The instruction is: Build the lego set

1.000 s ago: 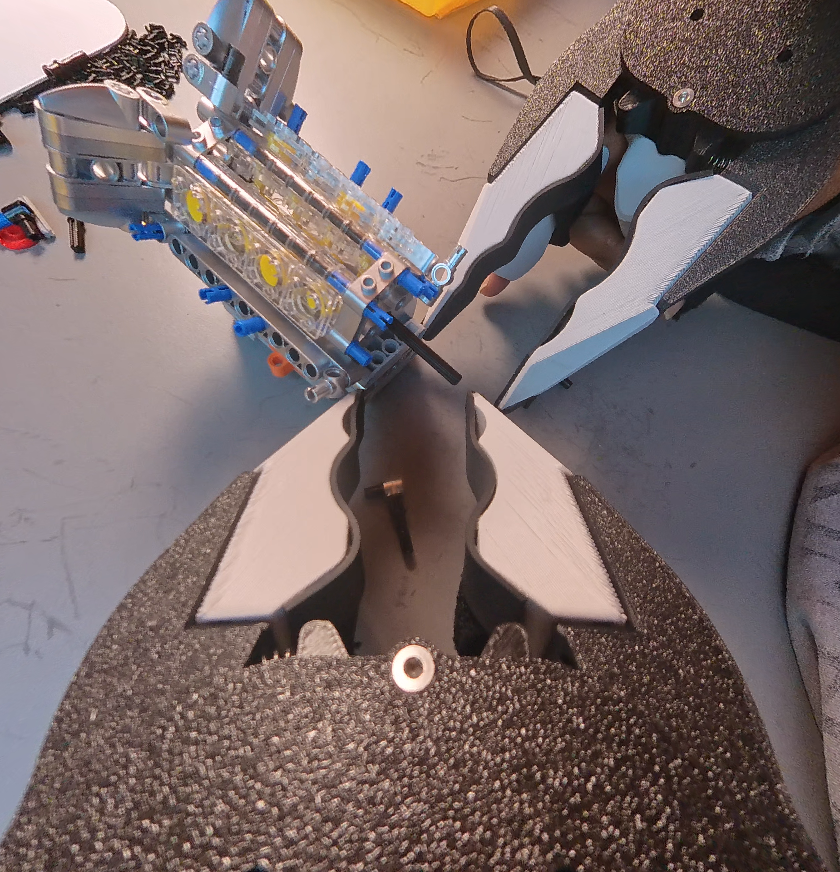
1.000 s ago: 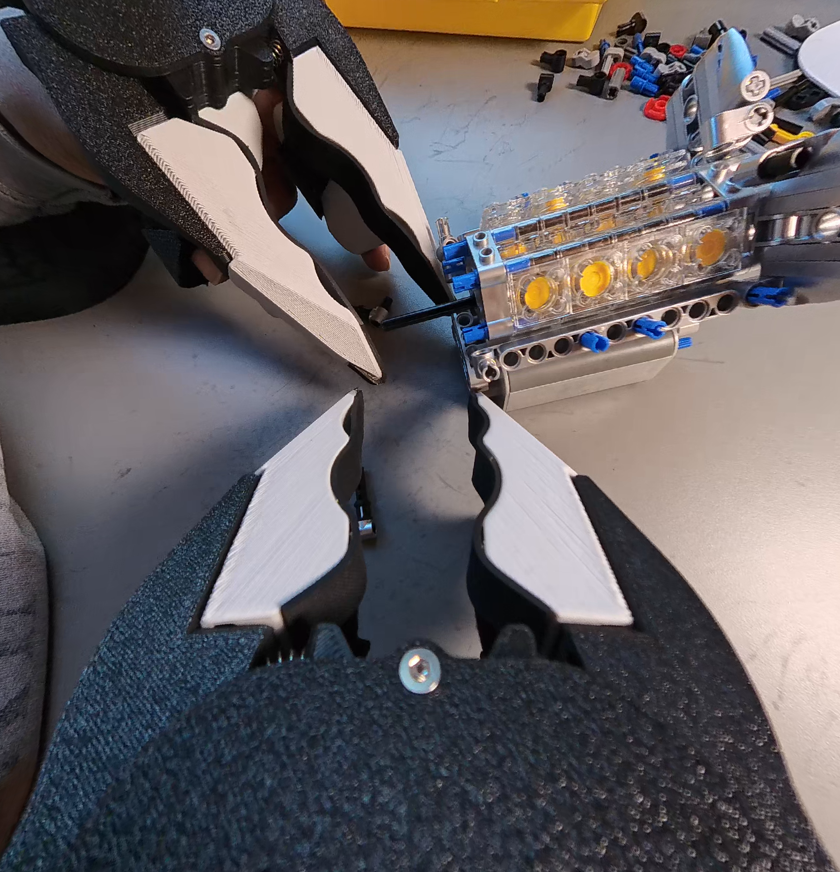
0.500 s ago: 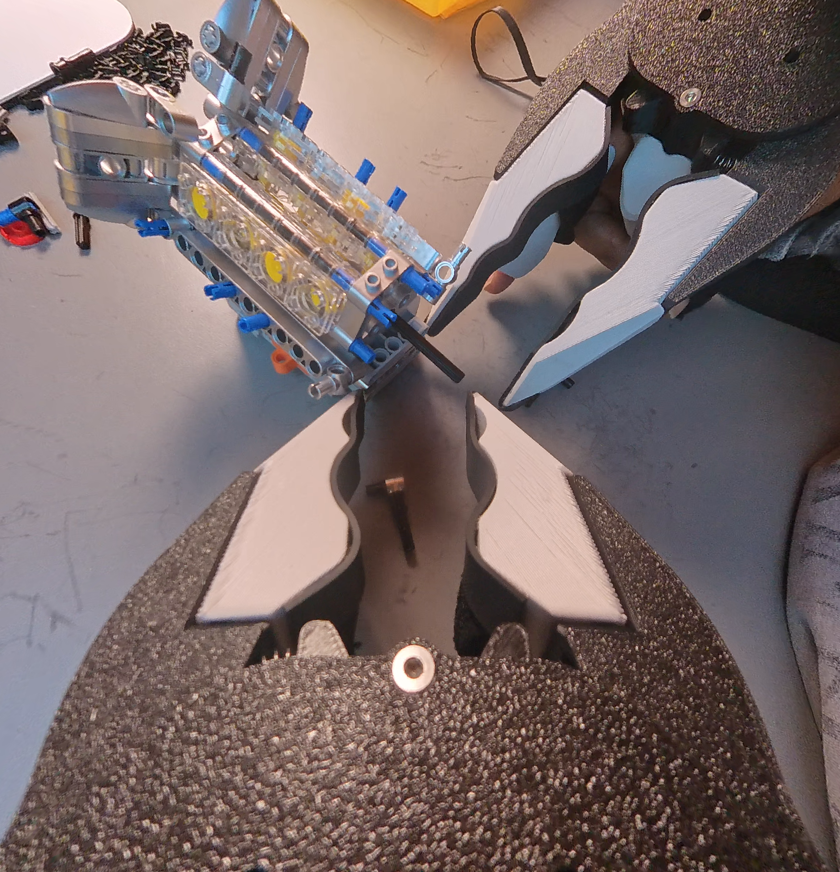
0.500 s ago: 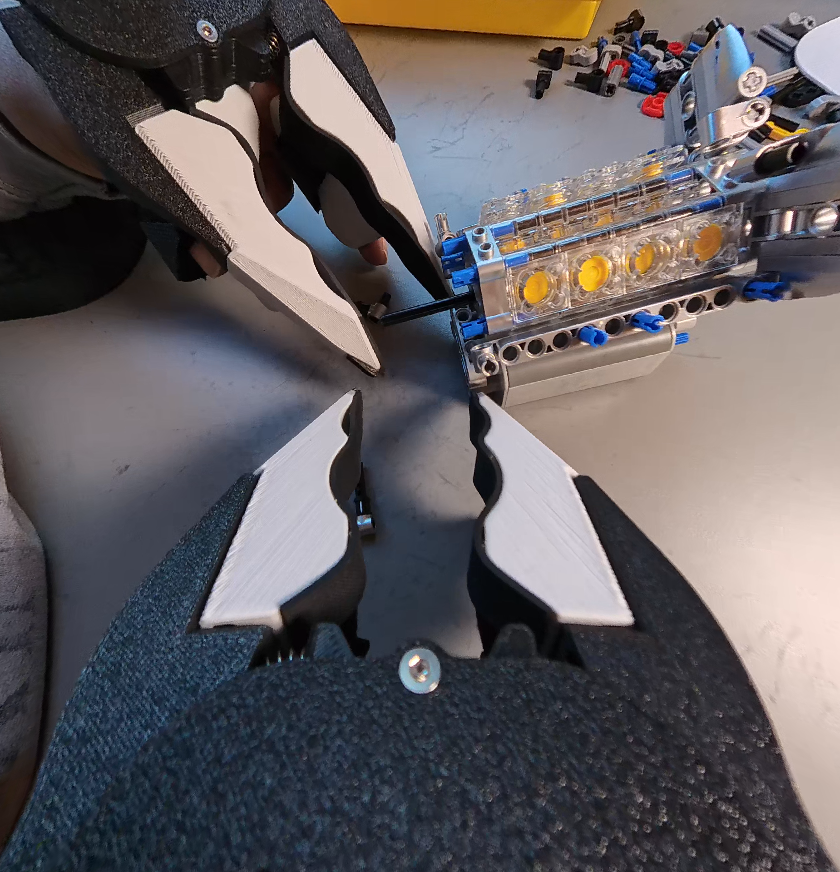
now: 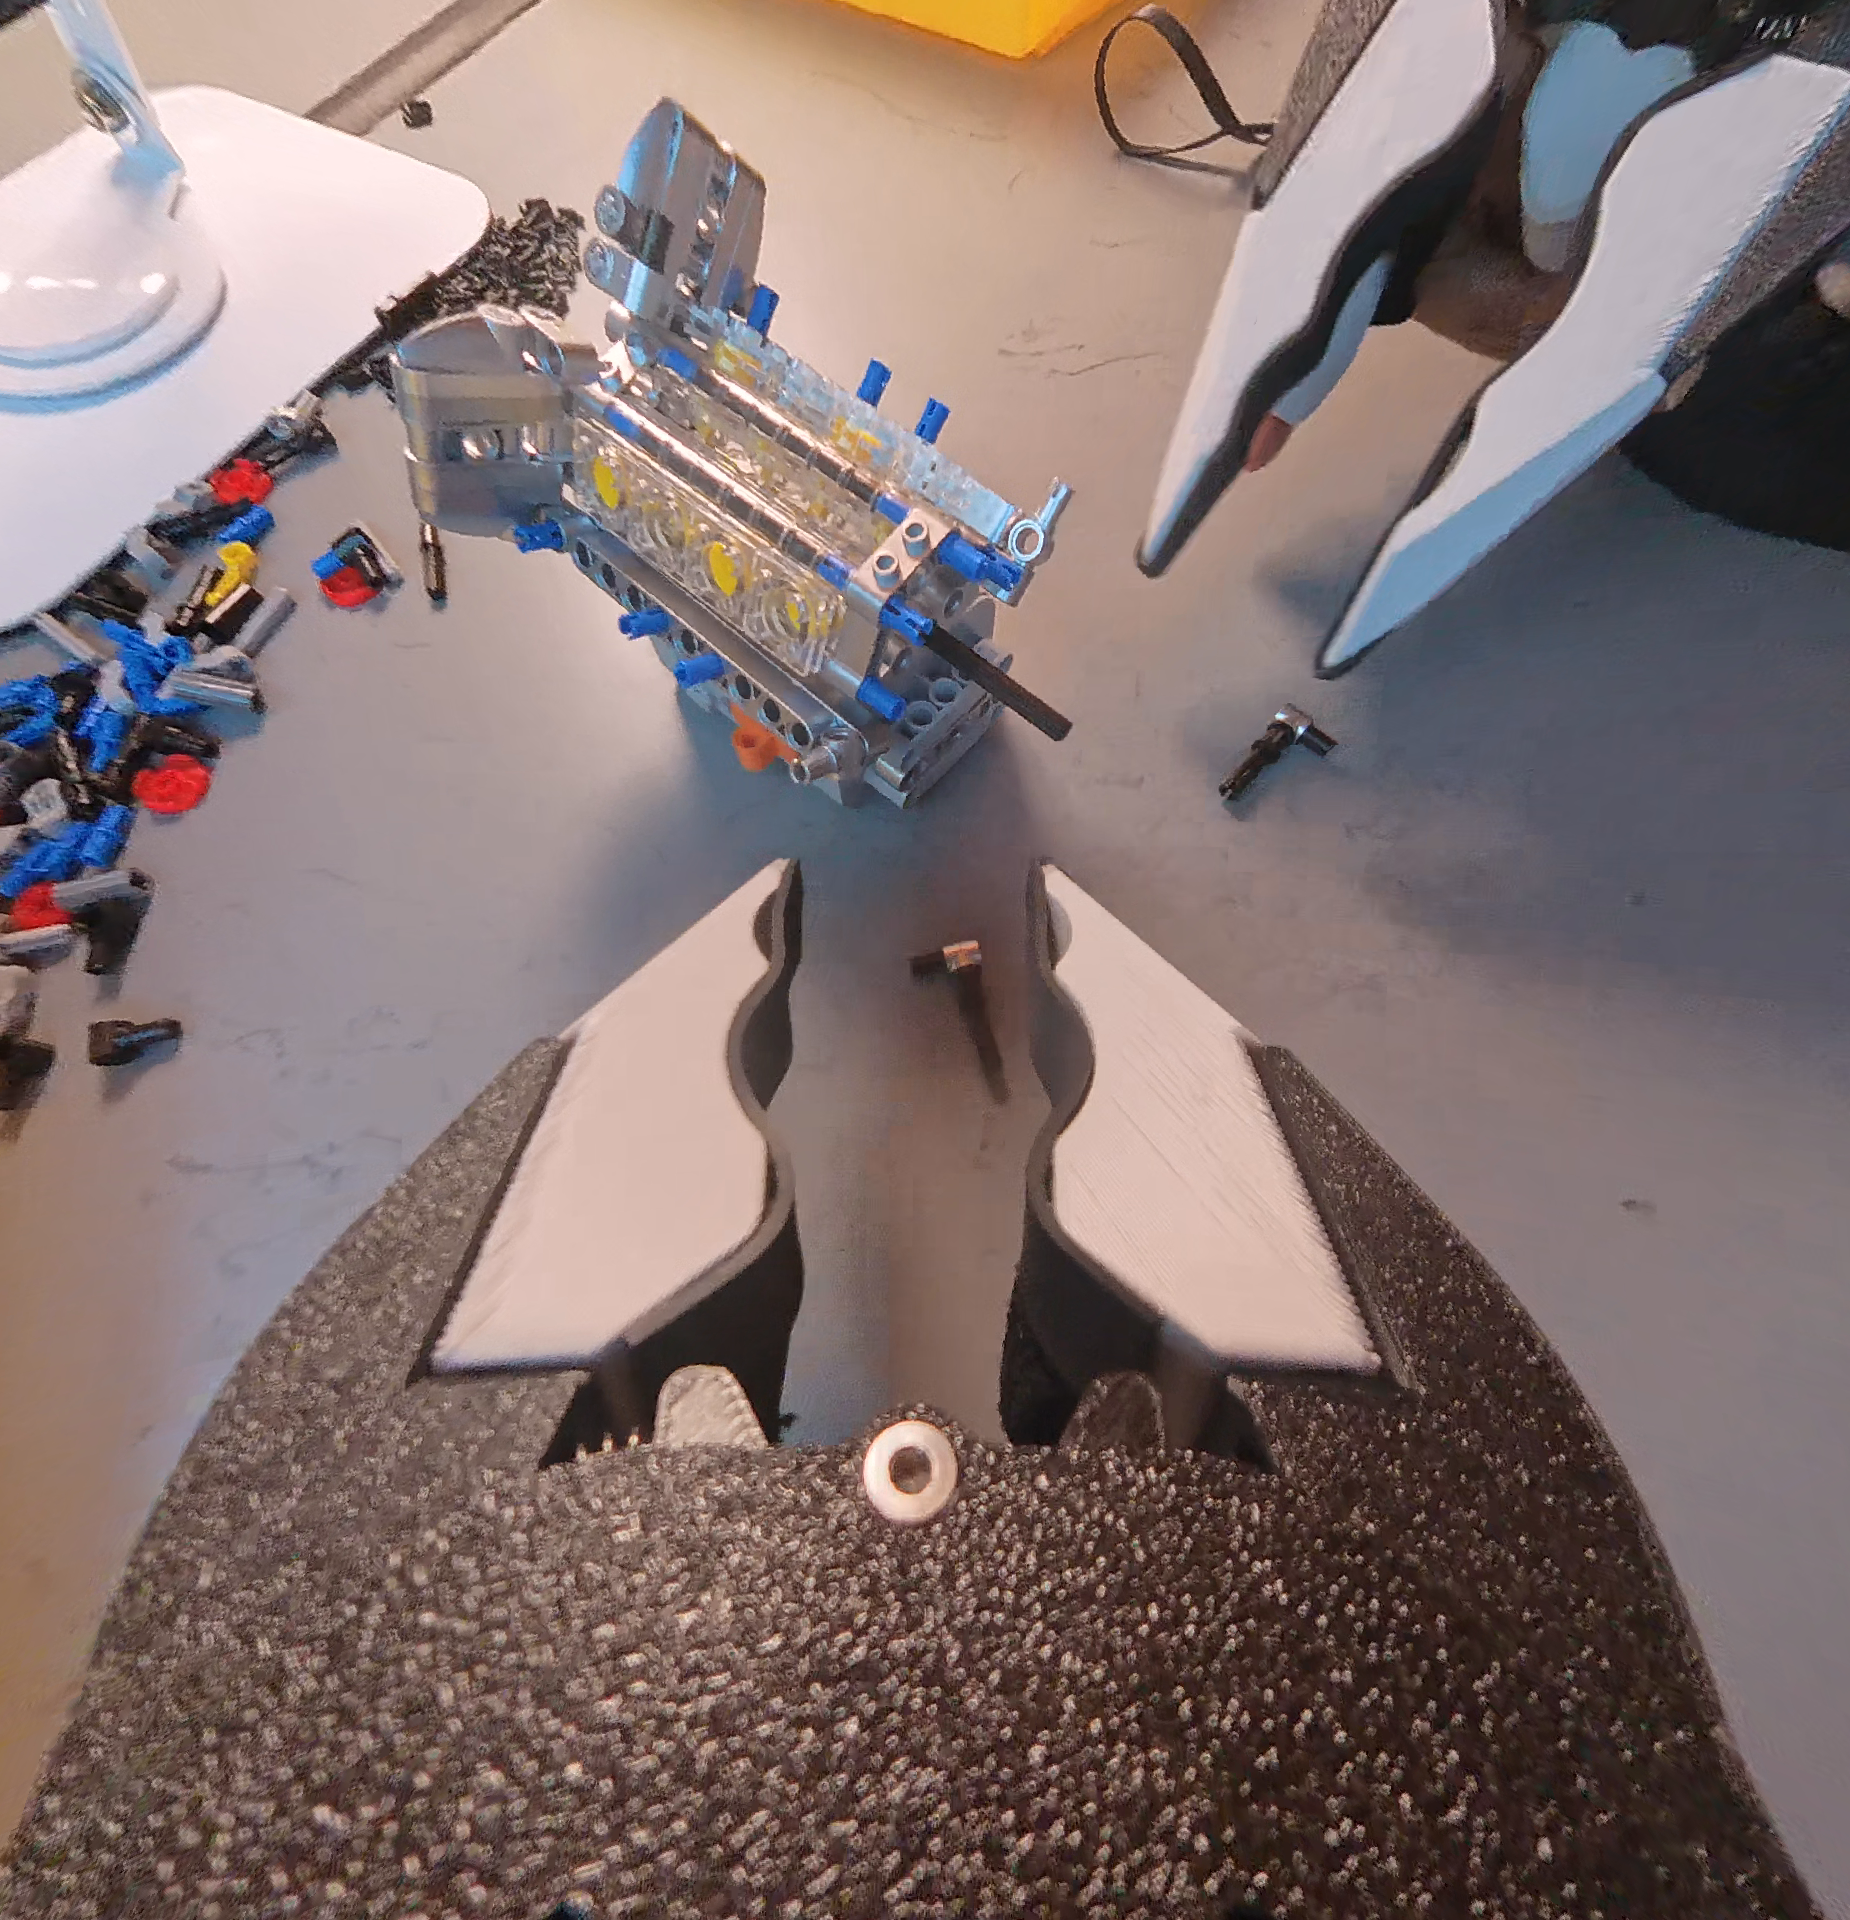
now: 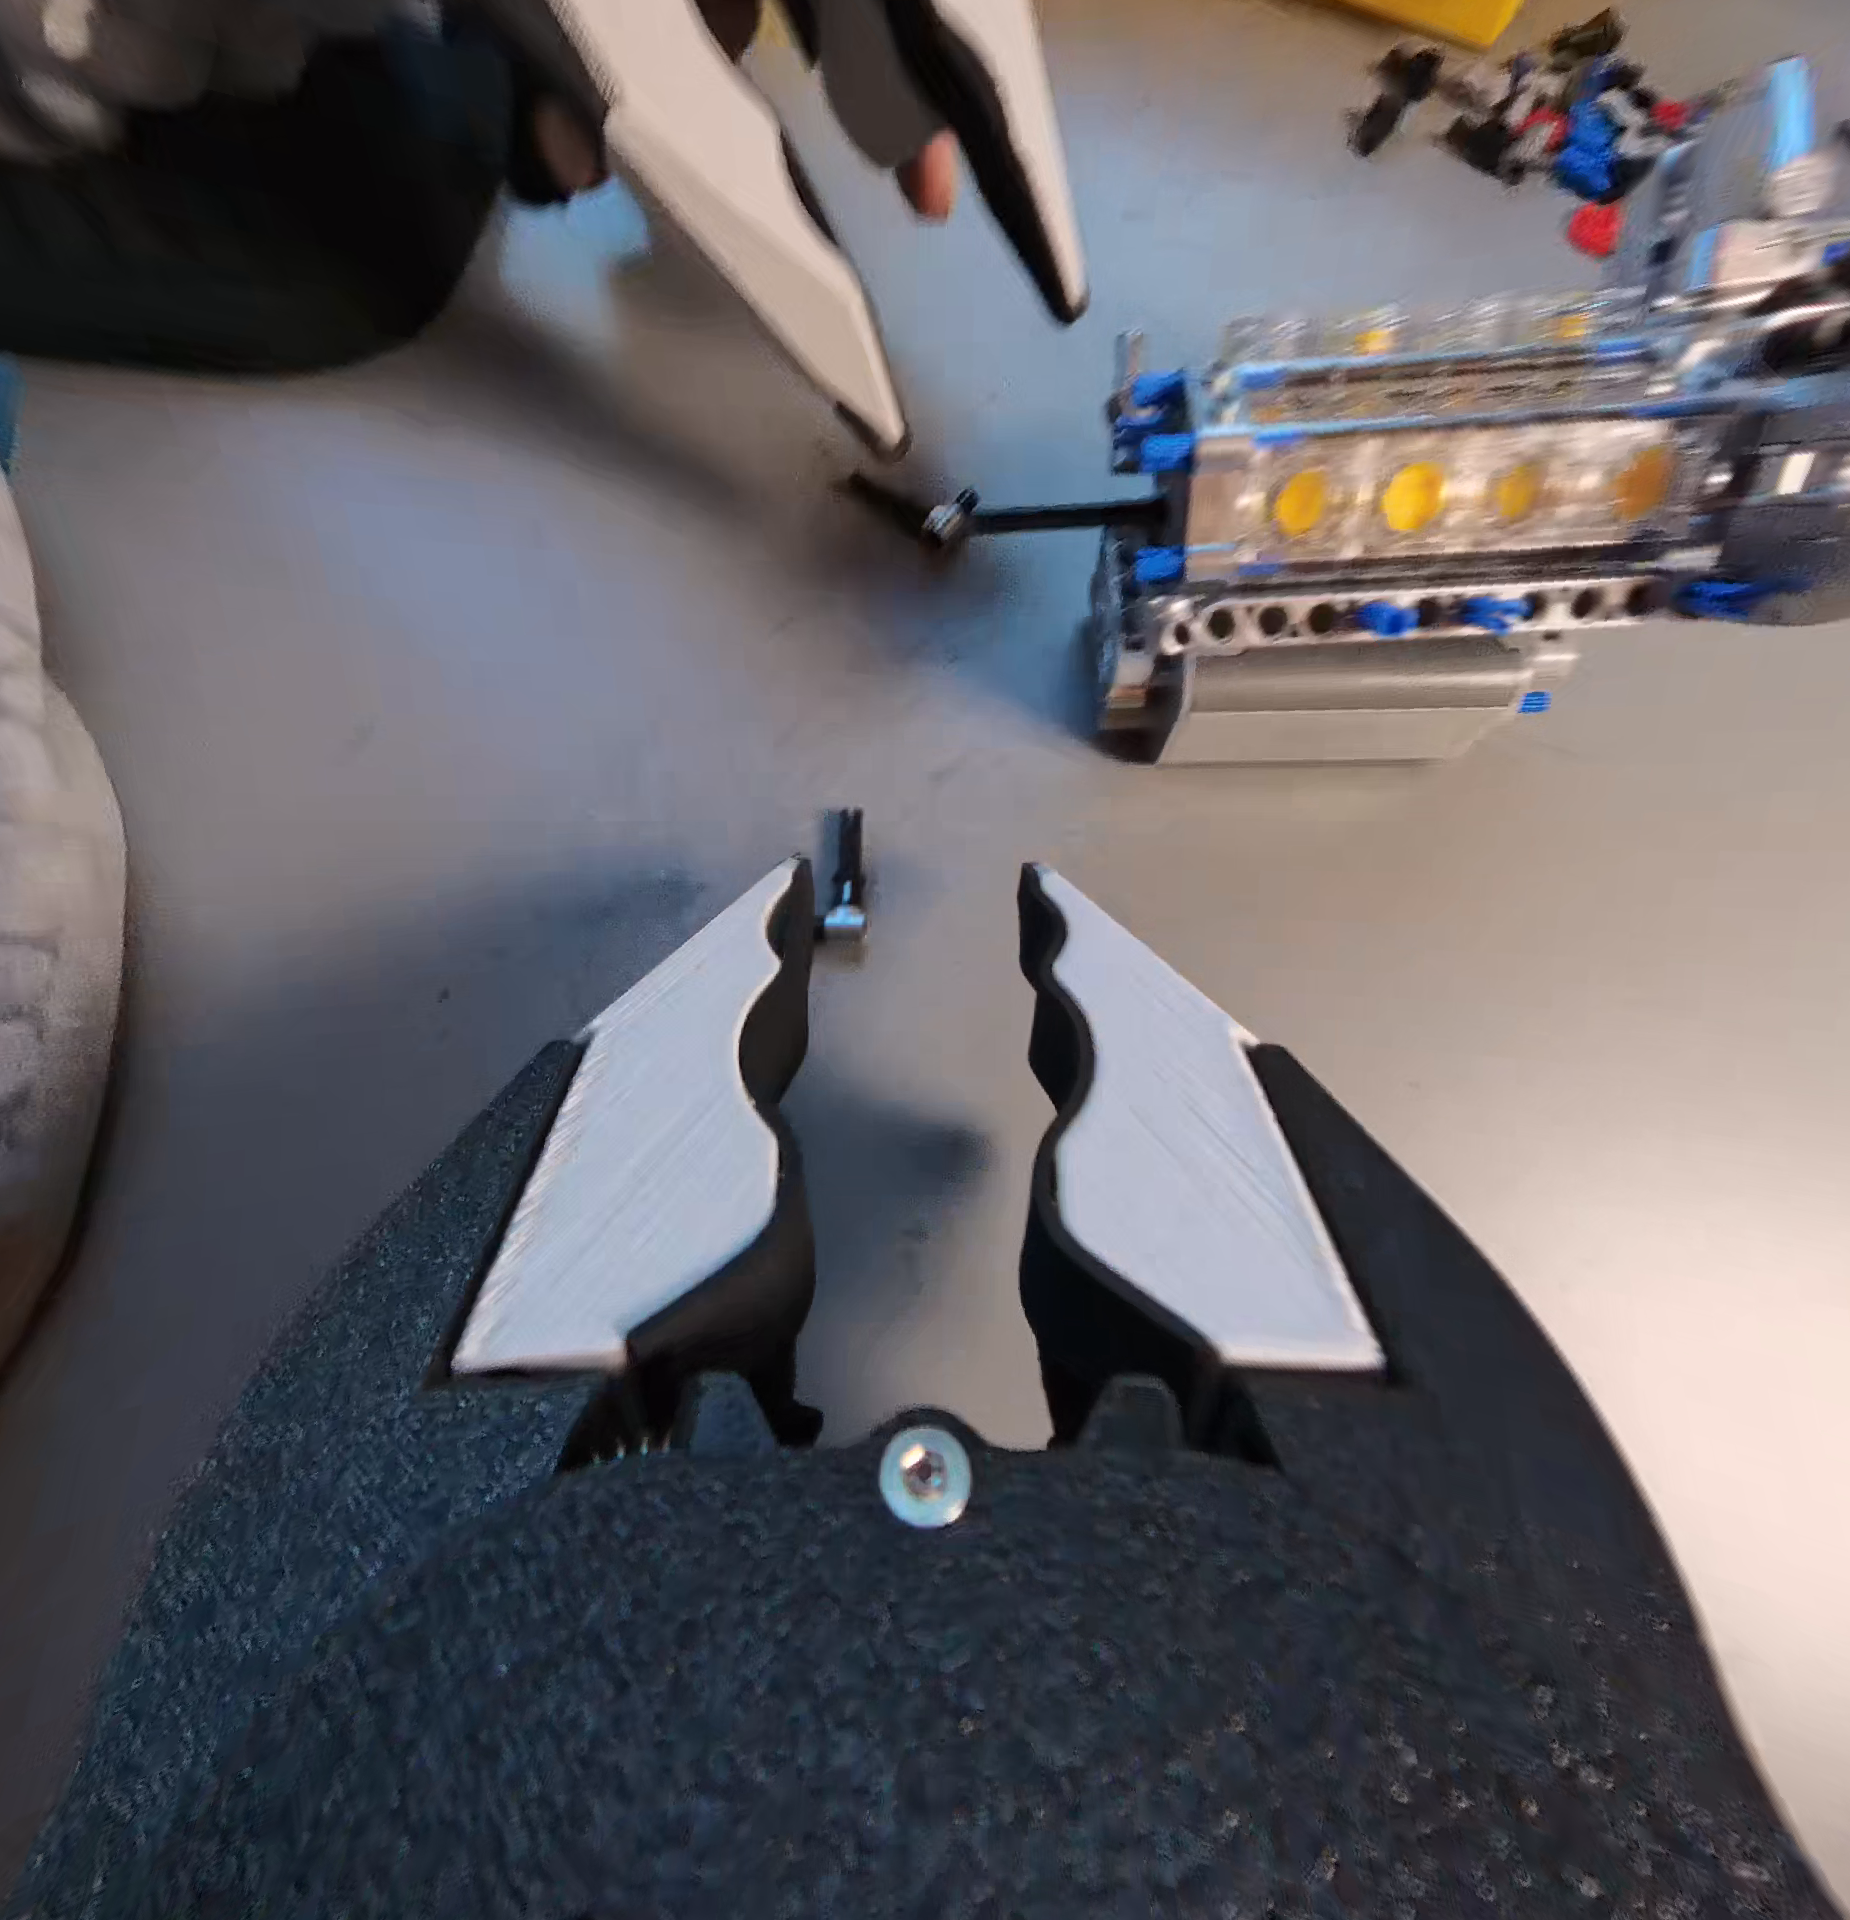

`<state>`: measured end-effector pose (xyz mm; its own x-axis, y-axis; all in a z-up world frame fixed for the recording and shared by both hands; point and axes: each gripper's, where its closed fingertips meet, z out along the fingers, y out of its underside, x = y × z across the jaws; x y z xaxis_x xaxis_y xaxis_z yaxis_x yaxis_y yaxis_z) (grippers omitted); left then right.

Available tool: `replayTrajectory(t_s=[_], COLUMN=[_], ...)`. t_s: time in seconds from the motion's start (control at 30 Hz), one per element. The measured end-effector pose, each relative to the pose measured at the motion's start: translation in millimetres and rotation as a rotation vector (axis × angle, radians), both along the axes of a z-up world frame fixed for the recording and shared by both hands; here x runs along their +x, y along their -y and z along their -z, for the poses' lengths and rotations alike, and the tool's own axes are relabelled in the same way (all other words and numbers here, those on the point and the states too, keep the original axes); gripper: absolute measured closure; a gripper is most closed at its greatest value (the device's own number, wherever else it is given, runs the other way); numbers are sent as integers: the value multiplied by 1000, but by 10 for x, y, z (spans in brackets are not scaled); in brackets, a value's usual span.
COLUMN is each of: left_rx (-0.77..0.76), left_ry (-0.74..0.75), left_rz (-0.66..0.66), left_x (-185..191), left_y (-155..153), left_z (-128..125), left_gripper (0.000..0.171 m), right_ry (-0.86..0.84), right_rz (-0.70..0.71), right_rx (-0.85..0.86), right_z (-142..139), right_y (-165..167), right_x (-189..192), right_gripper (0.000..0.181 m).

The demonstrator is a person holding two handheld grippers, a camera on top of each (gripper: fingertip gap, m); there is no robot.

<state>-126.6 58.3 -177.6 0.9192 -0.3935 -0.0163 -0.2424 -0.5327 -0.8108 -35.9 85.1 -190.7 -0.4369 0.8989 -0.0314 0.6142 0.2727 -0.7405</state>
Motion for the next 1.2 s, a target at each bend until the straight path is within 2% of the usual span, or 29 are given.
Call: replayTrajectory(t_s=[0.13, 0.33, 0.4, 0.47, 0.57, 0.7, 0.87, 0.97, 1.07, 1.2], left_rx=[19, 86, 93, 89, 82, 59, 49, 49, 43, 44], left_ry=[-68, -169, -200, -228, -260, -279, -279, -269, -253, -206], left_rz=[46, 181, 226, 261, 302, 306, 280, 267, 257, 241], left_x=[64, 374, 484, 586, 710, 734, 680, 662, 648, 644], left_y=[67, 151, 177, 195, 207, 191, 158, 138, 137, 127], left_z=[-17, -59, -23, 33, 117, 216, 229, 227, 237, 213], left_gripper=[138, 148, 150, 151, 151, 151, 153, 153, 153, 153], right_ry=[86, 86, 86, 57, 35, 14, -47, 12, 29, 19], right_rz=[-105, -93, -102, -93, -106, -94, -20, 7, -14, -18], right_rx=[116, 128, 139, 171, 191, 226, 192, 190, 177, 202], right_z=[222, 217, 219, 220, 220, 178, 63, 174, 220, 217], right_y=[131, 183, 214, 203, 219, 187, 110, 71, 120, 121], right_x=[171, 142, 145, 105, 85, 71, -60, -81, -70, -75], right_gripper=[146, 156, 165, 181, 181, 181, 159, 162, 177, 177])
